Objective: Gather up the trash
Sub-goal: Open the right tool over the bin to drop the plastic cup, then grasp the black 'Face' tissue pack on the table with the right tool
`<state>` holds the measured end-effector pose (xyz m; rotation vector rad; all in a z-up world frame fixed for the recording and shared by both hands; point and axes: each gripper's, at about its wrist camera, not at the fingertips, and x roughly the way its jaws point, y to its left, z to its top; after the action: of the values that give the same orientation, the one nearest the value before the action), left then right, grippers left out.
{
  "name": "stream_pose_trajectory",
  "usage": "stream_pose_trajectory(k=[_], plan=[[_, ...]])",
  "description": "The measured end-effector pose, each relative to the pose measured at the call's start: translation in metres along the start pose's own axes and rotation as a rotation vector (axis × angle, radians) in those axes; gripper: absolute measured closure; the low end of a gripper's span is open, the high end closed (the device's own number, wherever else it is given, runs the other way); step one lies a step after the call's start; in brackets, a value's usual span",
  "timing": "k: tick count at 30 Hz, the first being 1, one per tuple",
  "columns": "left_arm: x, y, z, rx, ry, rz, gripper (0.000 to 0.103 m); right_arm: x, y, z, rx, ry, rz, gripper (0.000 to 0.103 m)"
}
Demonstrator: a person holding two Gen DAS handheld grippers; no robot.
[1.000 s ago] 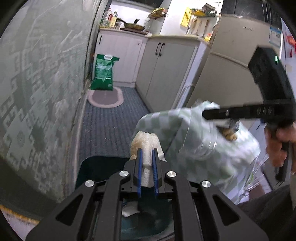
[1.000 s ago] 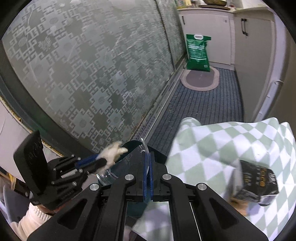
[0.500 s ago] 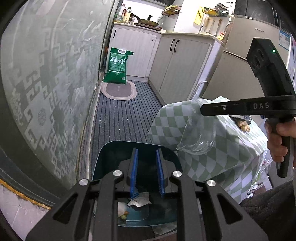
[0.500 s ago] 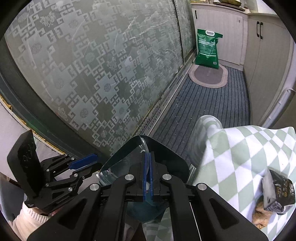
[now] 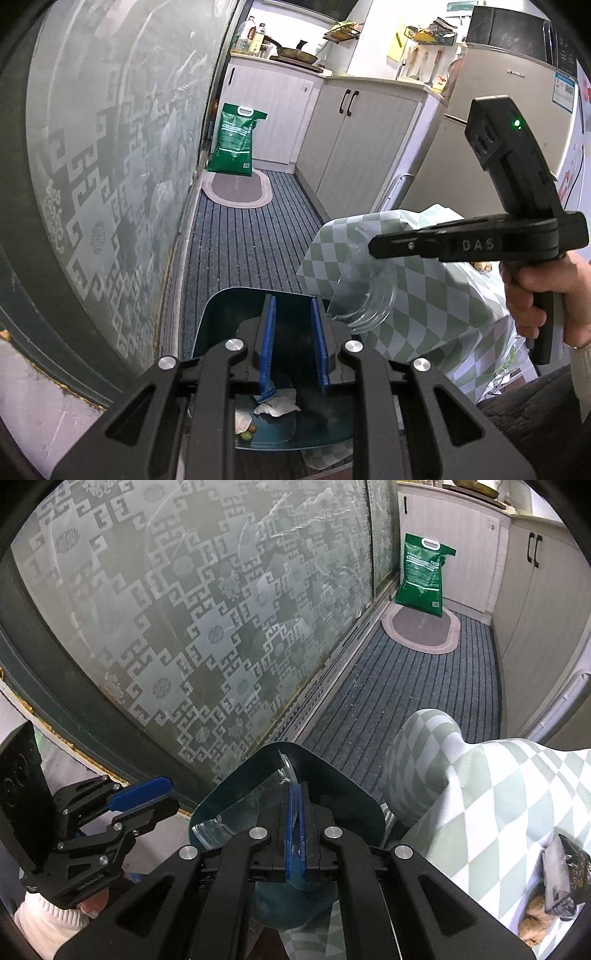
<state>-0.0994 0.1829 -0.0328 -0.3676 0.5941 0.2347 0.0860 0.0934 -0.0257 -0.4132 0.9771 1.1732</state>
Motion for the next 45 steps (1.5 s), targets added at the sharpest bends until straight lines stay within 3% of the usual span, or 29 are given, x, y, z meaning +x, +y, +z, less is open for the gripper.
stream_pose_trajectory(k=[16, 18, 22, 36, 45], plan=[[0.000, -0.003, 0.002, 0.003, 0.005, -0.012, 0.081, 0.012, 0.006, -0.001, -0.005, 0.035, 0.015, 0.098], [0.000, -0.005, 0.003, 0.005, 0.000, -0.020, 0.080, 0.010, 0.006, -0.001, -0.002, 0.031, 0.019, 0.094], [-0.001, -0.009, 0.009, 0.006, -0.018, -0.036, 0.076, 0.006, 0.004, -0.004, 0.001, 0.026, 0.039, 0.071], [0.019, -0.066, 0.024, 0.064, -0.029, -0.112, 0.073, -0.052, -0.025, -0.018, 0.005, -0.109, -0.022, 0.061], [0.035, -0.100, 0.026, 0.116, -0.019, -0.151, 0.070, -0.121, -0.074, -0.034, 0.136, -0.331, -0.173, 0.020]])
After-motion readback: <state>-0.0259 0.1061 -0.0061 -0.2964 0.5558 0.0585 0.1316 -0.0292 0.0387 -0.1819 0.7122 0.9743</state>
